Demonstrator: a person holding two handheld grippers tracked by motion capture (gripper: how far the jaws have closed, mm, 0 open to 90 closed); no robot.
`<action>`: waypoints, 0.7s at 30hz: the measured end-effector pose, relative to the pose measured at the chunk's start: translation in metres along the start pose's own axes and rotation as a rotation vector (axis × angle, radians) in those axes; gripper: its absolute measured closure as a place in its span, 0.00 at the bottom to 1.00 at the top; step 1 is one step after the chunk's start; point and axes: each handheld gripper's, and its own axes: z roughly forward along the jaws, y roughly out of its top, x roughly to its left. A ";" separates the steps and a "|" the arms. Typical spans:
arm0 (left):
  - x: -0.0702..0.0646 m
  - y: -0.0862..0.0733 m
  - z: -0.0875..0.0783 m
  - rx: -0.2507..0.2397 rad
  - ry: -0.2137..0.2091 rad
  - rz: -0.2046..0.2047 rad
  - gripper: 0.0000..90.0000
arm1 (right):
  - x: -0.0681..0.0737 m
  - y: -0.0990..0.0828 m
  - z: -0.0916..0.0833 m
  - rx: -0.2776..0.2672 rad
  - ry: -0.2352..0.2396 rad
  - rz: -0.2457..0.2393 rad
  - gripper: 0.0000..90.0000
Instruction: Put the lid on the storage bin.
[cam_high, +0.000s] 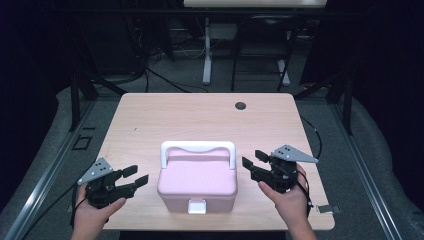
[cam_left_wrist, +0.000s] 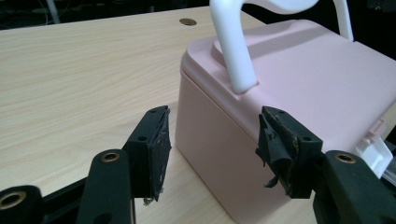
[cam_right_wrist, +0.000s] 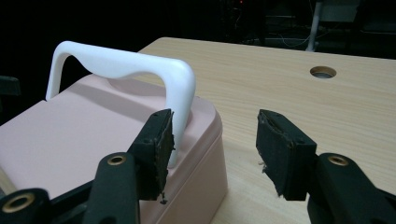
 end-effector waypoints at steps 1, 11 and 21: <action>0.001 0.002 0.000 0.002 0.000 -0.001 0.48 | -0.001 0.000 -0.001 -0.001 0.001 0.005 0.51; 0.007 0.022 0.007 -0.020 0.017 0.010 0.48 | -0.004 0.001 -0.003 -0.009 -0.007 0.009 0.51; 0.019 0.033 0.024 -0.023 0.034 -0.008 0.49 | -0.010 0.000 -0.005 -0.014 -0.021 0.016 0.51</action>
